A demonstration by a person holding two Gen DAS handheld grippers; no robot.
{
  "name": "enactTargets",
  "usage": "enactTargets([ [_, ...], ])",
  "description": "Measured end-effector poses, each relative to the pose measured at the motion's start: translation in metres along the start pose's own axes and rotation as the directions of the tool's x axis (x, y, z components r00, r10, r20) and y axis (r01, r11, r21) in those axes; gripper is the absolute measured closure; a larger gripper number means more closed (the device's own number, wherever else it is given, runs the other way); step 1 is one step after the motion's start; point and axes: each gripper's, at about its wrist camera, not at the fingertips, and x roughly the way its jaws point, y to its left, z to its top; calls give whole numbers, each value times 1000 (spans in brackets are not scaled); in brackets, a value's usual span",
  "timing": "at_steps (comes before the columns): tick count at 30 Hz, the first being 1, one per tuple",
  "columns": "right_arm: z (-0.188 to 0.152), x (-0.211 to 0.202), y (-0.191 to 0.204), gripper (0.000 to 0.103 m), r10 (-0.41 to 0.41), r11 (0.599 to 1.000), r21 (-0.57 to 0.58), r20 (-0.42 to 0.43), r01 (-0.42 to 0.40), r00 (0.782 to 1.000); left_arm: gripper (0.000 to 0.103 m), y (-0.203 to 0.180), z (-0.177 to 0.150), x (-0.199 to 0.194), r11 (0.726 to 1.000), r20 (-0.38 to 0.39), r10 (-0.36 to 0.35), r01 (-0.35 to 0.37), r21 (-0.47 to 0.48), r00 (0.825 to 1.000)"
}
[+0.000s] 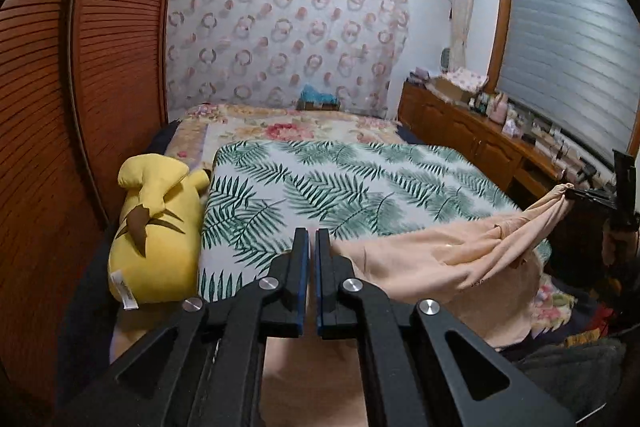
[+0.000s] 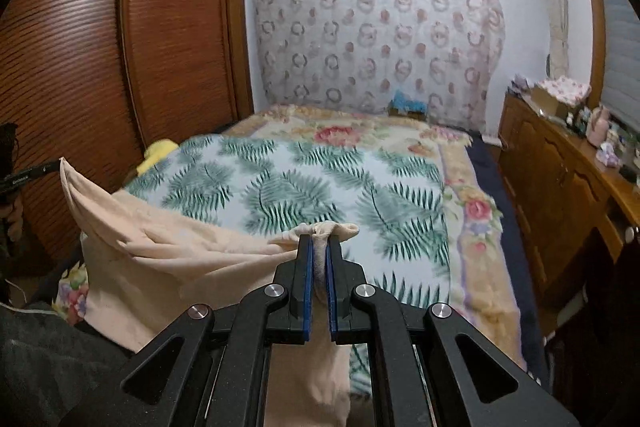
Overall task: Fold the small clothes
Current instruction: 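Fold the lifted hem toward the collar and open both grippers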
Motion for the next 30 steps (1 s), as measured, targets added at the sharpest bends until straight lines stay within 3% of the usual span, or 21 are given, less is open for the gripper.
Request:
enactTargets([
  [3, -2, 15, 4, 97, -27, 1000, -4, -53, 27, 998, 100, 0, -11, 5, 999, -11, 39, -39, 23, 999],
  [9, 0, 30, 8, 97, -23, 1000, -1, -98, 23, 995, 100, 2, -15, 21, 999, -47, 43, -41, 29, 998],
  [11, 5, 25, 4, 95, -23, 1000, 4, -87, 23, 996, 75, 3, -16, 27, 999, -56, 46, -44, 28, 997],
  [13, 7, 19, 3, 92, -30, 1000, 2, -74, 30, 997, 63, 3, -18, 34, 999, -60, 33, -32, 22, 998],
  [15, 14, 12, 4, 91, -35, 999, -8, -58, 34, 998, 58, 5, -19, 43, 1000, -76, 24, -23, 13, 997],
  [17, 11, 6, 7, 87, -33, 999, -15, -44, 32, 999, 39, 6, -21, 52, 1000, -90, 18, -17, 5, 996],
  [19, 14, 1, 8, 60, -31, 999, -22, -30, 30, 999, 27, 7, -23, 62, 1000, -113, 4, -3, 3, 994],
  [21, 14, 2, 6, 49, -31, 999, -23, -23, 31, 999, 26, 6, -25, 72, 1000, -134, 2, -1, 9, 991],
  [30, 8, 74, -15, 49, -15, 1000, 17, -118, 17, 993, 26, 16, -26, 118, 1000, -219, 5, -9, -18, 976],
])
